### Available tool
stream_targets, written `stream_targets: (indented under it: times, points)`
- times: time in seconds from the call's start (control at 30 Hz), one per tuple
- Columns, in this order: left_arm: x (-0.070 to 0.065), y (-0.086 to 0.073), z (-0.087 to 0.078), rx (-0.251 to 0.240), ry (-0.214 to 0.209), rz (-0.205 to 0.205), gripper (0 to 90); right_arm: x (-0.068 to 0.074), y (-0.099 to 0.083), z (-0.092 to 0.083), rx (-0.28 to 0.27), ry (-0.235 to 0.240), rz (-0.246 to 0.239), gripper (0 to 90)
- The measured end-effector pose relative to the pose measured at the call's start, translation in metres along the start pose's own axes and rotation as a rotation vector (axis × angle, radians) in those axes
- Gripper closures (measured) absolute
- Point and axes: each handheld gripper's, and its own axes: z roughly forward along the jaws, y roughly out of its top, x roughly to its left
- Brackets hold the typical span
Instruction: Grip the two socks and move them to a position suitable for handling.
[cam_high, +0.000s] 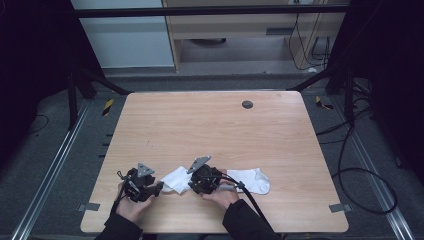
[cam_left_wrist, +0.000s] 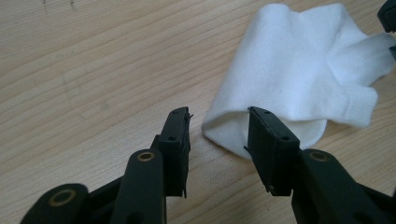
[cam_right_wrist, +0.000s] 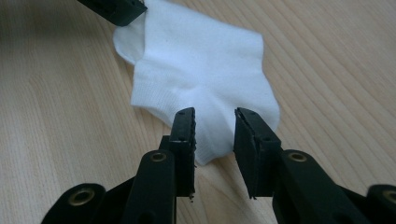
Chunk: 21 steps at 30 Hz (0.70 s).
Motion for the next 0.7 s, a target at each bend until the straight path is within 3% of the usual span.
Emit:
stream_targets:
  times: [0.27,0.7]
  points:
    - [-0.0012,-0.0002,0.0036,0.013,-0.005,0.006,58.9,0.0029,-0.0016,0.0085,0.029,0.016,-0.009,75.3]
    - [-0.0010,-0.0006,0.0075,0.028,-0.005,0.005,62.6,0.0071,-0.0020,0.0092,0.042,0.033,0.019,84.8]
